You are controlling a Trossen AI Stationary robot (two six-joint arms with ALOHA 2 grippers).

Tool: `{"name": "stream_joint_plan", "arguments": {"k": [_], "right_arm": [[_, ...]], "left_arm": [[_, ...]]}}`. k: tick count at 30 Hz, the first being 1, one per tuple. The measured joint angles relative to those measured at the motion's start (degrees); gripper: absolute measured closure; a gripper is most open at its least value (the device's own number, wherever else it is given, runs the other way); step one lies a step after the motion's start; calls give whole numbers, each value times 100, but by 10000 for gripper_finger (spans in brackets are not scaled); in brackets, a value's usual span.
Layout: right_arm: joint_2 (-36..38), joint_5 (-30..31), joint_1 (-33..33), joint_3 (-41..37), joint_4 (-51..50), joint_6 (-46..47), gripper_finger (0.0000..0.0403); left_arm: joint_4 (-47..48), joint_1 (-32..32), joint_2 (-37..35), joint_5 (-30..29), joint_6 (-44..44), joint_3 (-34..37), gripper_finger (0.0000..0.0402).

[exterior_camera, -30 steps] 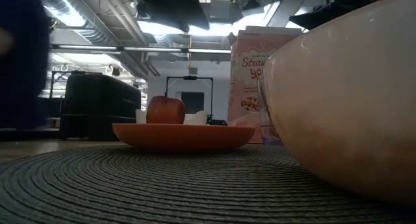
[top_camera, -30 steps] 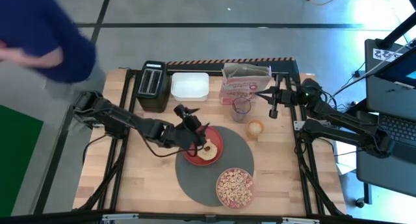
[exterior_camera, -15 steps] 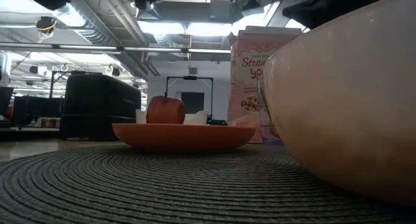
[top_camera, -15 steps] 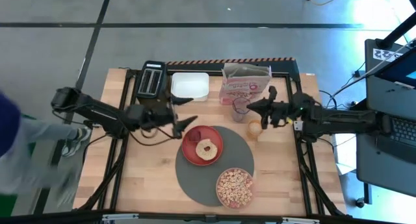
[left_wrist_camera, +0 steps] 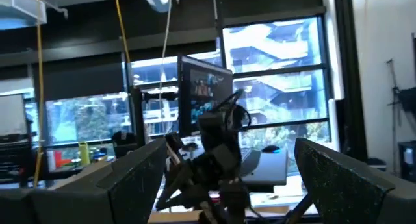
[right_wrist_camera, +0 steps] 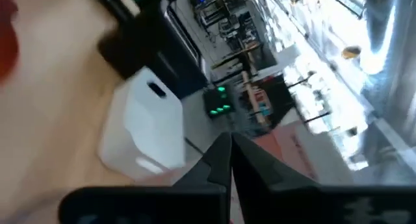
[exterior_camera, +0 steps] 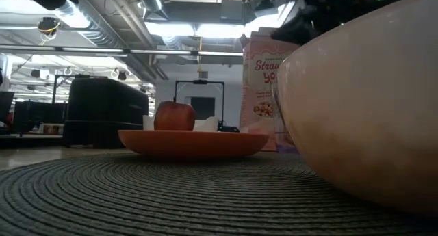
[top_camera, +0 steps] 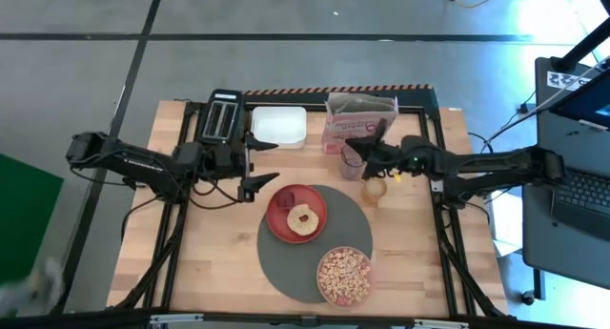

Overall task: Arrange a breakfast setting
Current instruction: Put the spoon on the gray place mat

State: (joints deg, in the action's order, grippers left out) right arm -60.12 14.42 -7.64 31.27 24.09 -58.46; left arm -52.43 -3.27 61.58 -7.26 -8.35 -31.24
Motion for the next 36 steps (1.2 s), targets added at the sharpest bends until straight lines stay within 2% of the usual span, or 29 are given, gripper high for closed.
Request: {"name": "stream_joint_plan", "arguments": {"k": [3, 6, 10, 15, 18, 27, 36], "right_arm": [[-215, -530, -37, 187, -17, 706, 388], [-266, -735, -24, 215, -32, 1062, 381], [-266, -851, -24, 196, -357, 1873, 343], [-266, -382, -26, 192, -825, 3080, 280], [-270, 114, -26, 185, -1003, 3572, 260], [-557, 147, -28, 185, -967, 4337, 264], [-1141, 175, -28, 185, -373, 4557, 284]], "left_arm": [[162, 0, -145, -136, -104, 2, 68], [563, 0, -456, -260, -212, -4, 68], [1137, 0, -828, -546, -275, 0, 68], [1363, 0, -1049, -850, -273, -2, 68], [1339, 0, -1053, -853, -273, -2, 68], [1325, 0, -1053, -856, -275, -2, 68], [1340, 0, -1053, -860, -277, -2, 68]]}}
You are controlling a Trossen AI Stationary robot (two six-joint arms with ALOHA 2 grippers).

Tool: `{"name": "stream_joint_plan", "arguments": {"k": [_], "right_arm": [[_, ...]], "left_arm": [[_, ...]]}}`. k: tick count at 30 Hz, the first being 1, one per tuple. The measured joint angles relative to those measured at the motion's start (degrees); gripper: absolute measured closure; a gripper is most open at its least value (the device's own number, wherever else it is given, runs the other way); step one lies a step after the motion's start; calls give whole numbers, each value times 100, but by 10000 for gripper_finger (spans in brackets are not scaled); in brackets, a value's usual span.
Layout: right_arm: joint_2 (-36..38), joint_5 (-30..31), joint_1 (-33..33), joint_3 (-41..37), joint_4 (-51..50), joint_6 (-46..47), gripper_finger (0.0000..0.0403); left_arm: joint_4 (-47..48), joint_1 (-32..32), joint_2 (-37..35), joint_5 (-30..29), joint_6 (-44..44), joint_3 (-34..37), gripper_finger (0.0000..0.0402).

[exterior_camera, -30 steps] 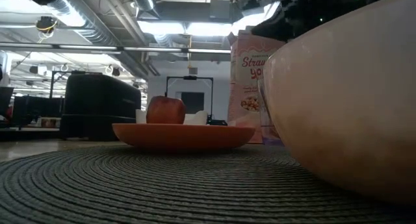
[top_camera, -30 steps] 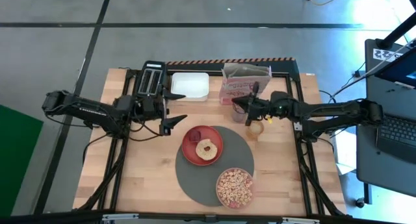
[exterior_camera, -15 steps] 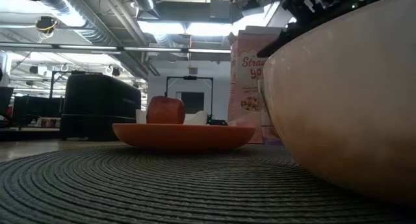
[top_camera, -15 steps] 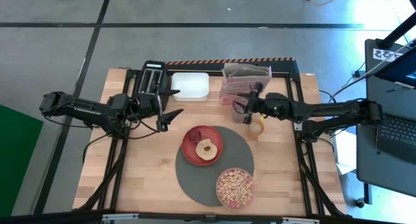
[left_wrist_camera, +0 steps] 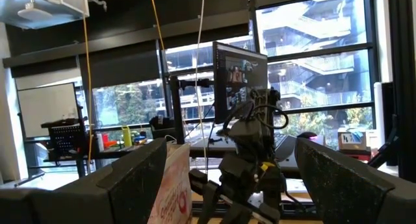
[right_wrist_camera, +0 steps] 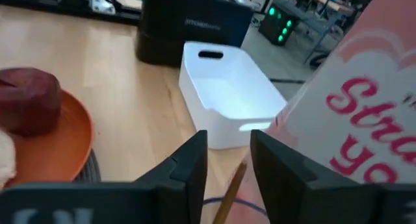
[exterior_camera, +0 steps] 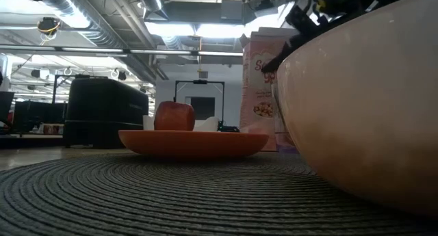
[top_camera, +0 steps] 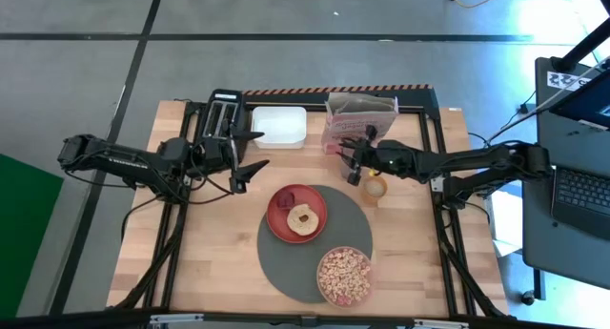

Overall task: Arrange a breakfast setting
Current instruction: Put the spoon on the gray place mat

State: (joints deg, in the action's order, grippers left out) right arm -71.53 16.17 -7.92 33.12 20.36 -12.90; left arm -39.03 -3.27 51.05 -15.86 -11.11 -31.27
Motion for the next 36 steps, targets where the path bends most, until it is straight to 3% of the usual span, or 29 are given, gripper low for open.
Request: {"name": "stream_joint_plan", "arguments": {"k": [12, 23, 36], "right_arm": [[-52, 248, -4, 0, -157, 56, 317], [-52, 385, -4, 0, -345, 45, 381], [-32, 382, -4, 0, -330, 45, 378]], "left_arm": [[68, 0, 2, 0, -2, 0, 68], [66, 0, 2, 2, -2, 0, 68], [90, 0, 2, 2, -4, 0, 68]]}}
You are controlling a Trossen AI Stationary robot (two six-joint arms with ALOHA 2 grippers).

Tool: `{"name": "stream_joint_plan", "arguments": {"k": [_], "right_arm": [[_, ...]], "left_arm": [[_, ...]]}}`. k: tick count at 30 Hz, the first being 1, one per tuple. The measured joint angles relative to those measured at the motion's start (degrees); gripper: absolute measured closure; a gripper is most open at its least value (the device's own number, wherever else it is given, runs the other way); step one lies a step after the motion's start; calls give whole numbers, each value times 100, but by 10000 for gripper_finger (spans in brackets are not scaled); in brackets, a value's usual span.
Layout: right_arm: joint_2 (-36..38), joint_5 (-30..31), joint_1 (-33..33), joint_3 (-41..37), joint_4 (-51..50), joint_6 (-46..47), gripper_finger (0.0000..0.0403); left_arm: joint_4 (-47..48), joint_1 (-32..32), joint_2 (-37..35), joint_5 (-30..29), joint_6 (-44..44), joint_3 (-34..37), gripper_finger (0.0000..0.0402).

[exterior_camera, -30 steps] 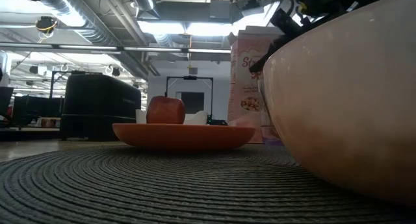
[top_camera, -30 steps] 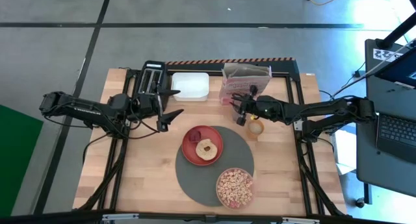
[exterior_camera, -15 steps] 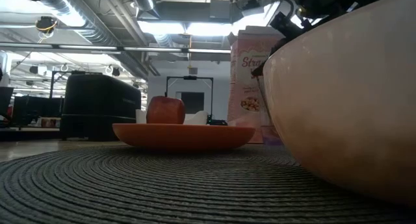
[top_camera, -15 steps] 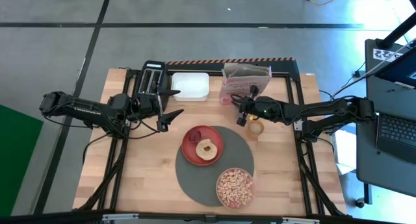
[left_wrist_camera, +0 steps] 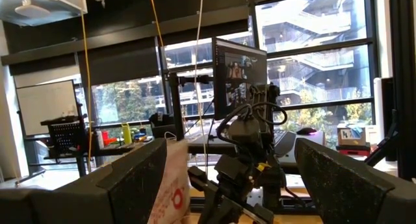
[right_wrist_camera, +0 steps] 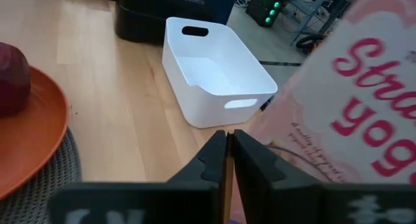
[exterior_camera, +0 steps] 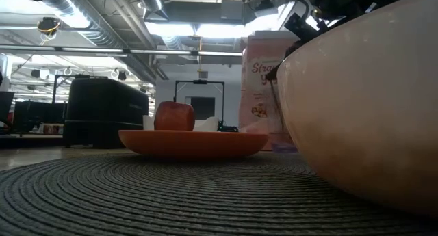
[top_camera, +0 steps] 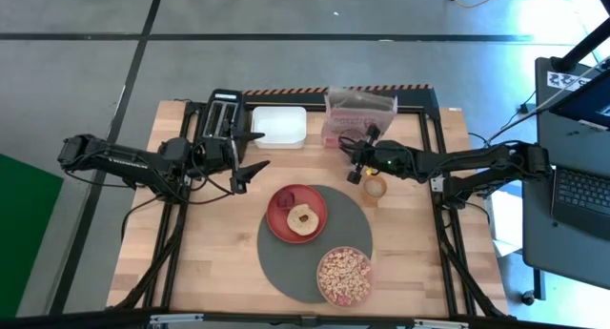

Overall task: Arrange a breakfast setting
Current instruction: Put the spoon on the gray place mat

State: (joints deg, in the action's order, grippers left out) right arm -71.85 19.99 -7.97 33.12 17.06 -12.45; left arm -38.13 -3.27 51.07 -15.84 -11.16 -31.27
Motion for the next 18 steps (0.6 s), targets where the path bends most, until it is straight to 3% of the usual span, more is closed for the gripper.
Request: {"name": "stream_joint_plan", "arguments": {"k": [18], "right_arm": [[487, -4, 7, 0, -79, -4, 383]], "left_arm": [[39, 0, 0, 0, 7, 0, 68]]}}
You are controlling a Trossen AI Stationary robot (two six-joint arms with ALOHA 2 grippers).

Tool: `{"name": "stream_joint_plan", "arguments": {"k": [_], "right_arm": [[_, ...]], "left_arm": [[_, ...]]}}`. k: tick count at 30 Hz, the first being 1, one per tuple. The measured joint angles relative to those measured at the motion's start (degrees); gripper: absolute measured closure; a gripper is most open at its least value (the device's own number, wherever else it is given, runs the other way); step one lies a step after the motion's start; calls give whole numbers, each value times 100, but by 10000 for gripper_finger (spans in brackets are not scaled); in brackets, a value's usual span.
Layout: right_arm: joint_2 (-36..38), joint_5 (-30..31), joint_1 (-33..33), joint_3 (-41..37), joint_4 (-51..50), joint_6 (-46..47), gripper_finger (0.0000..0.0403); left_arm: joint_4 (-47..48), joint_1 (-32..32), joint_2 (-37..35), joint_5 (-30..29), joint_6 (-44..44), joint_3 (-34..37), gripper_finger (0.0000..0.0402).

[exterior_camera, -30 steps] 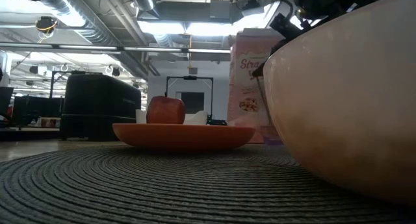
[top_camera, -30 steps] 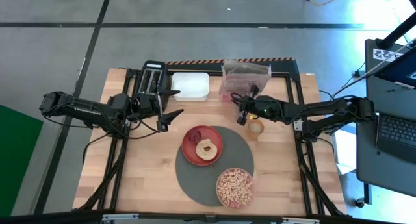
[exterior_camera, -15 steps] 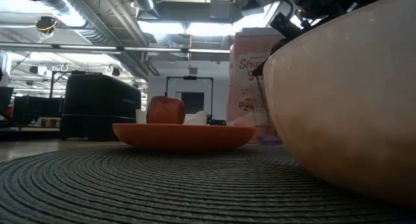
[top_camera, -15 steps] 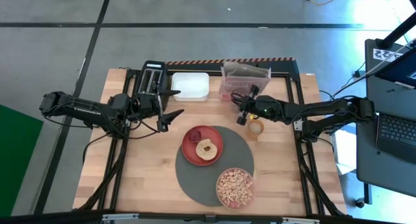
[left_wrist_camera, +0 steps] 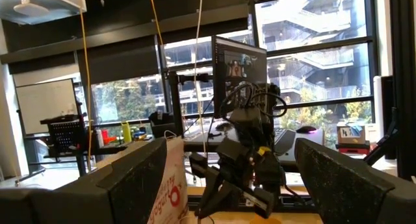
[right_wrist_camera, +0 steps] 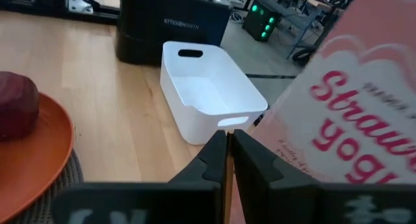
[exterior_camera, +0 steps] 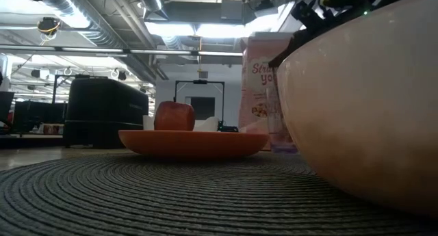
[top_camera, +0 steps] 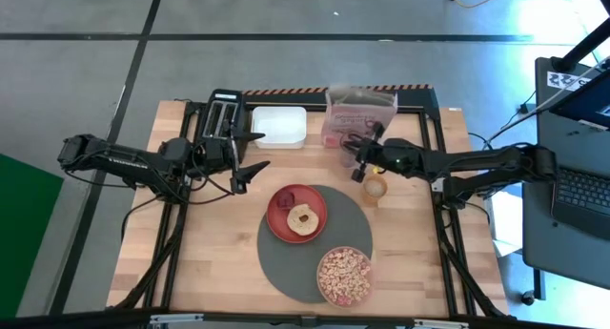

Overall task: Arrange a breakfast setting
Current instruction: Put the spoon on the gray place mat

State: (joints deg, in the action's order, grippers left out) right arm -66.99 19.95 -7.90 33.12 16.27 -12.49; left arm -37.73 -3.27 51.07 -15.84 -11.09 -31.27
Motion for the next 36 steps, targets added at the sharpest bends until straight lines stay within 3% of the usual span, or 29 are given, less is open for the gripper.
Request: {"name": "stream_joint_plan", "arguments": {"k": [11, 18, 27, 36], "right_arm": [[566, -360, 2, 0, -43, -278, 388], [766, -711, 37, 519, -928, -586, 390], [763, -149, 880, 1525, -1836, -1737, 390], [490, -151, 2160, 1716, -1741, -2059, 391]], "left_arm": [[24, 0, 0, 0, 22, 0, 68], [24, 0, 2, 0, 37, 0, 68], [24, -1, 2, 0, 37, 0, 68], [21, 0, 2, 0, 38, 0, 68]]}}
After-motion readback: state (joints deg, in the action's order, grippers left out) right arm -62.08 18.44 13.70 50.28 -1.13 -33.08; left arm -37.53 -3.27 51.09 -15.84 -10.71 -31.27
